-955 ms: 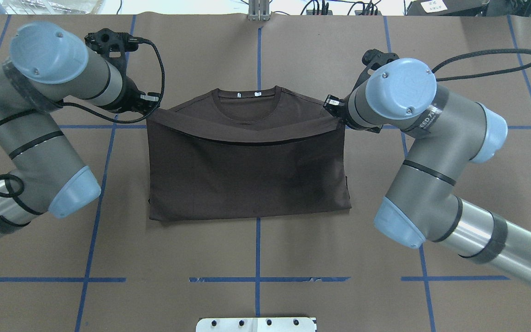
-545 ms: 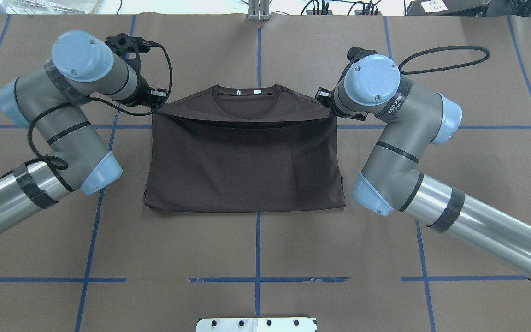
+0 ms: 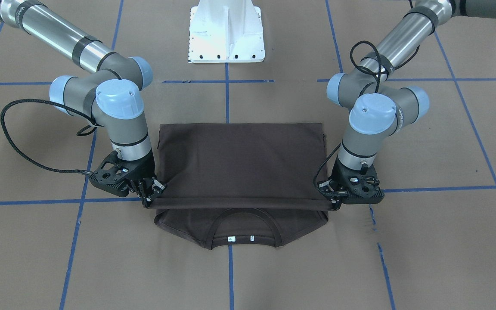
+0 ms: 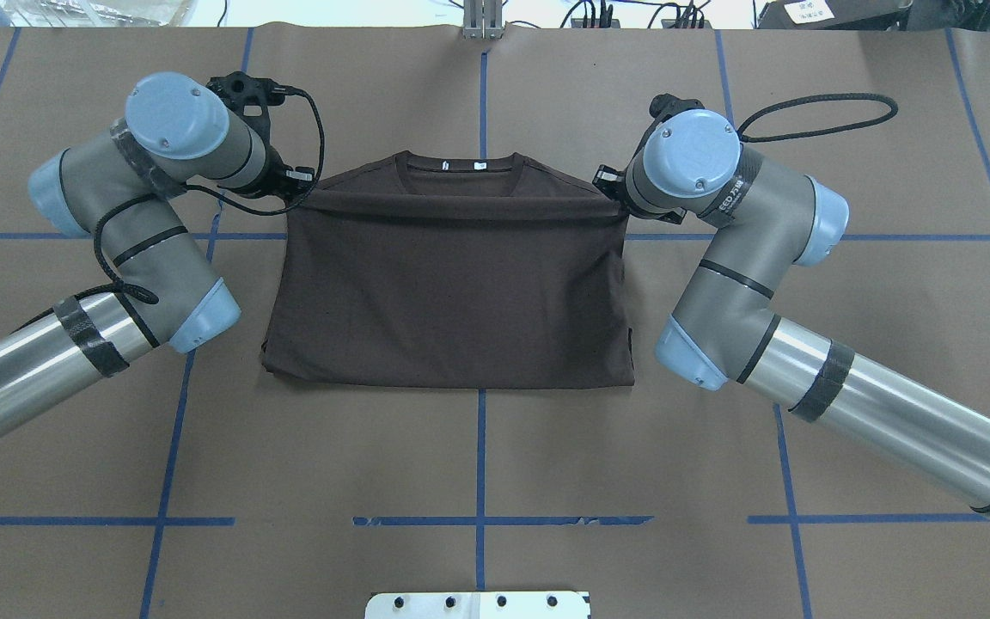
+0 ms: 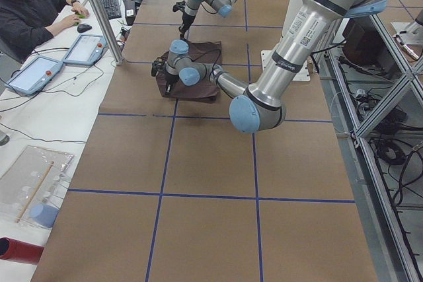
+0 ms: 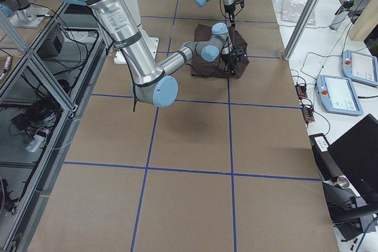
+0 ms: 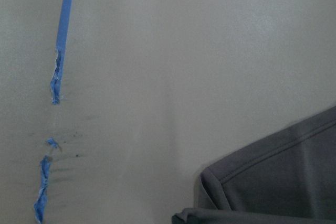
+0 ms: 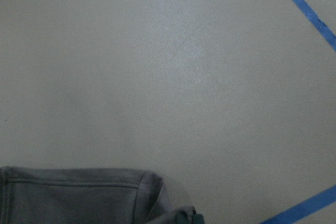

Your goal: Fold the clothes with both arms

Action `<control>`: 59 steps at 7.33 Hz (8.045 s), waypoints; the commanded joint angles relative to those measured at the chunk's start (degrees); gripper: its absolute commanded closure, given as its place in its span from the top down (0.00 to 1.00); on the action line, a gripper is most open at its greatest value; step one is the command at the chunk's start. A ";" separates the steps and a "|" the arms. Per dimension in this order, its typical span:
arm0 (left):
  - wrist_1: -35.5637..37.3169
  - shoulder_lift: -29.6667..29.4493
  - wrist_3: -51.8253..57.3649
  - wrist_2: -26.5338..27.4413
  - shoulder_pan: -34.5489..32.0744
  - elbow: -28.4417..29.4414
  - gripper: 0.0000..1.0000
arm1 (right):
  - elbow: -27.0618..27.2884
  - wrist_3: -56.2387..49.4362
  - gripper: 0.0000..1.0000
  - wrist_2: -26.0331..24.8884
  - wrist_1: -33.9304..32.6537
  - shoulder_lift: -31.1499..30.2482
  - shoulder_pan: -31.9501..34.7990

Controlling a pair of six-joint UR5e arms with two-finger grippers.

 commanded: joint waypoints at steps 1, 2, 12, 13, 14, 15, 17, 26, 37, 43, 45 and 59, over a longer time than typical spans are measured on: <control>-0.40 0.21 4.01 0.04 0.01 -0.56 1.00 | 0.05 -3.77 1.00 -0.35 0.18 0.31 -0.26; -1.27 1.09 5.01 -0.40 -0.08 -2.57 1.00 | 1.18 -7.27 1.00 0.43 0.19 0.23 0.78; -10.16 26.50 -22.65 3.90 16.07 -28.07 0.46 | 6.99 -12.41 1.00 8.70 0.45 -3.20 4.31; -10.16 26.32 -24.32 3.99 17.05 -27.99 0.46 | 6.99 -12.41 1.00 8.70 0.36 -3.20 4.31; -10.16 25.97 -24.43 4.17 17.75 -27.81 0.46 | 6.99 -12.41 1.00 8.62 0.45 -3.29 4.40; -10.07 25.01 -24.69 5.65 18.46 -27.37 0.41 | 6.99 -12.41 1.00 8.61 0.45 -3.29 4.31; -10.07 25.00 -24.69 5.75 18.99 -27.19 0.02 | 6.99 -12.41 1.00 8.61 0.45 -3.37 4.31; -10.33 5.65 1.14 5.23 -4.10 2.78 0.00 | 6.99 -12.32 1.00 8.26 0.45 -3.55 4.31; -23.17 -0.84 9.24 -5.32 -9.84 13.06 1.00 | -4.50 -6.60 0.54 -1.58 0.36 9.89 -6.06; -23.17 -0.22 9.32 -5.23 -9.66 13.15 1.00 | -10.76 -7.22 0.52 -6.06 0.27 12.27 -8.25; -23.17 -0.22 9.50 -5.23 -9.66 13.06 1.00 | -11.20 -7.13 0.51 -7.47 0.27 12.36 -8.87; -23.08 1.45 9.15 -5.32 -9.31 10.25 1.00 | 28.63 1.48 0.00 -18.17 -9.39 -14.81 -23.96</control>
